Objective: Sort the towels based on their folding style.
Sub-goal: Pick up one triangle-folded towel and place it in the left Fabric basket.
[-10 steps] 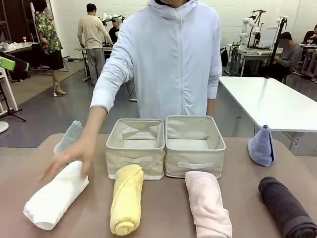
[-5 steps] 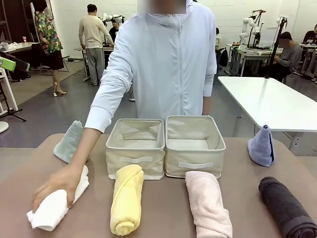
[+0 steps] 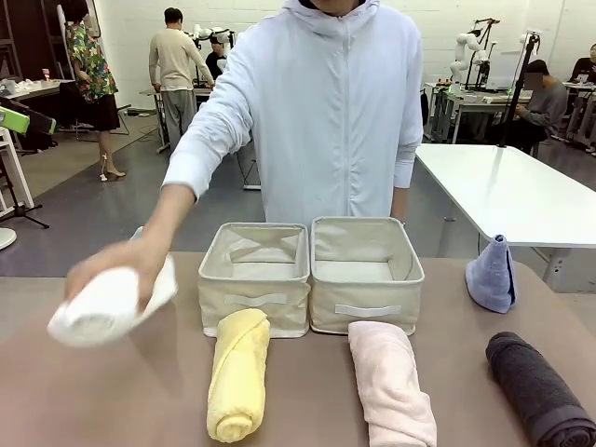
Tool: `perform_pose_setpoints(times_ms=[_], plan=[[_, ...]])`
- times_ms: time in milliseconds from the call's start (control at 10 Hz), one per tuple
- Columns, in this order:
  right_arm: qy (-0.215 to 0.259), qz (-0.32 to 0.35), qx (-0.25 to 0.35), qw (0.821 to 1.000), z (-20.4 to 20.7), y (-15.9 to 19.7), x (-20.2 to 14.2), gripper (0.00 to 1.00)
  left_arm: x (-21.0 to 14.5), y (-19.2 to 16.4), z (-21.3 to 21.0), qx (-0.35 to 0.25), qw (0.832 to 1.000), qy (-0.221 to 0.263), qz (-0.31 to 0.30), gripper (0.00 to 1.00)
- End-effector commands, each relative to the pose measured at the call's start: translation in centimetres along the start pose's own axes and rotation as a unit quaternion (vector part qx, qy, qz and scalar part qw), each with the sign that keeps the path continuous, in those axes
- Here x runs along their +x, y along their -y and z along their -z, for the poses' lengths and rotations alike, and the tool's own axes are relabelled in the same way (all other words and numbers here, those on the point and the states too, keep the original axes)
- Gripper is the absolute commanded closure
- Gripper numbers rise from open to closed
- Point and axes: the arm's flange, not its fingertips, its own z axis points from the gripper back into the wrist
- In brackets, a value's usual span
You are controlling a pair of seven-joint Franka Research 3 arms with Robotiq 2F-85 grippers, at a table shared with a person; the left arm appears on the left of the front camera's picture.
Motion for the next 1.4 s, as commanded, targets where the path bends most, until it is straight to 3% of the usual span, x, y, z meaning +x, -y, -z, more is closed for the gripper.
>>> perform_pose_setpoints(times_ms=[0,300,500,600,800,900,1100,1300], plan=[[0.009,-0.008,0.005,1.0,-0.1,0.2,0.2,0.0,0.1,-0.1,-0.1,-0.003,1.0,0.011,0.009,0.0],[0.009,-0.008,0.005,1.0,-0.1,0.2,0.2,0.0,0.0,0.0,0.0,0.0,1.0,0.0,0.0,0.0],[0.009,-0.008,0.005,1.0,-0.1,0.2,0.2,0.0,1.1,-3.0,4.5,0.043,0.993,-0.1,-0.047,0.0],[0.009,-0.008,0.005,1.0,-0.1,0.2,0.2,0.0,1.8,-4.4,7.4,0.068,0.983,-0.158,-0.068,0.0],[0.009,-0.008,0.005,1.0,-0.1,0.2,0.2,0.0,2.9,-6.2,12.8,0.152,0.945,-0.275,-0.092,0.0],[0.009,-0.008,0.005,1.0,-0.1,0.2,0.2,0.0,3.5,-6.7,14.3,0.148,0.935,-0.308,-0.098,0.0],[0.009,-0.008,0.005,1.0,-0.1,0.2,0.2,0.0,3.8,-7.5,16.0,0.176,0.909,-0.338,-0.167,0.0],[0.009,-0.008,0.005,1.0,-0.1,0.2,0.2,0.0,3.3,-7.6,16.7,0.186,0.898,-0.354,-0.182,0.0]])
